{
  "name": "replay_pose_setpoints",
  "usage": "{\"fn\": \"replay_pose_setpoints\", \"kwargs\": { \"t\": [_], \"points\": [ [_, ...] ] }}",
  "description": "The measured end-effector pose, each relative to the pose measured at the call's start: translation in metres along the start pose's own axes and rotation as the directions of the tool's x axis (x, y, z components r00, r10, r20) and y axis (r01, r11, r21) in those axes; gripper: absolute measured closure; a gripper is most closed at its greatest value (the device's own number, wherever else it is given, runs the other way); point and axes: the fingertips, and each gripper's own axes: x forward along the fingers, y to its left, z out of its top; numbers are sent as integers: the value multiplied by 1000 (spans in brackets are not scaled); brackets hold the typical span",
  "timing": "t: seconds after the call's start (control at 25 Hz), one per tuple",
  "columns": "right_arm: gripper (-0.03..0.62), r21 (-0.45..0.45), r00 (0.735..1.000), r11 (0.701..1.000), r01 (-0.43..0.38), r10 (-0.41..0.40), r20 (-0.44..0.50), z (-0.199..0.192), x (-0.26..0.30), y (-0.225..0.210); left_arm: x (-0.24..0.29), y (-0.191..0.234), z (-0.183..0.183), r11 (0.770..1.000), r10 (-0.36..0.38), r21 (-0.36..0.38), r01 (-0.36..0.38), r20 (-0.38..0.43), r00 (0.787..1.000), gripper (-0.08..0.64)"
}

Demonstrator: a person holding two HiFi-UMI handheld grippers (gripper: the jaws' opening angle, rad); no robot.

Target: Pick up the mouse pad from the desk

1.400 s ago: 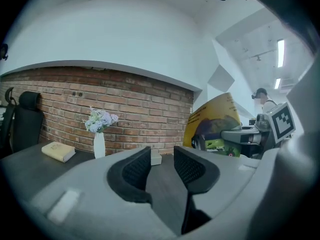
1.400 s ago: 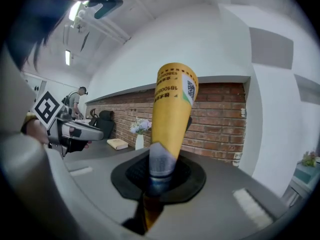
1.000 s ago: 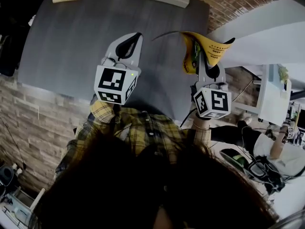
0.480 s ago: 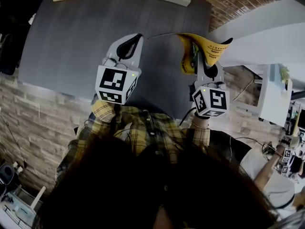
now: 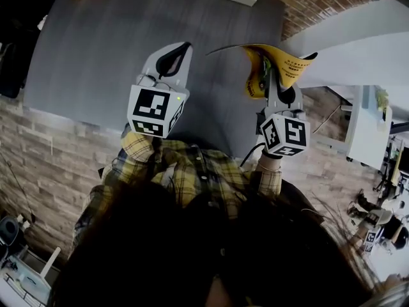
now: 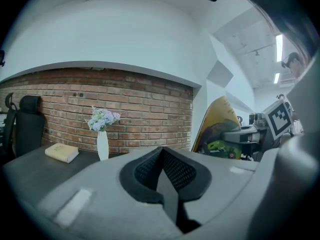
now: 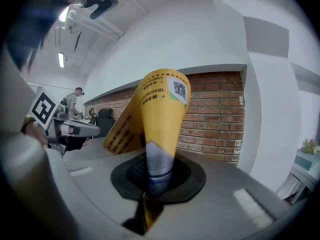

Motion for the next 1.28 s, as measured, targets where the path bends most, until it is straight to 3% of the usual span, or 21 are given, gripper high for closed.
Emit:
{"fn": "replay_pose_setpoints", "kwargs": {
  "t": [1.28],
  "points": [
    [571, 30, 1000, 1000, 1, -1, -8, -1, 7, 5, -1, 1, 1, 1000, 6, 18, -6, -2, 1000, 560]
  ]
}}
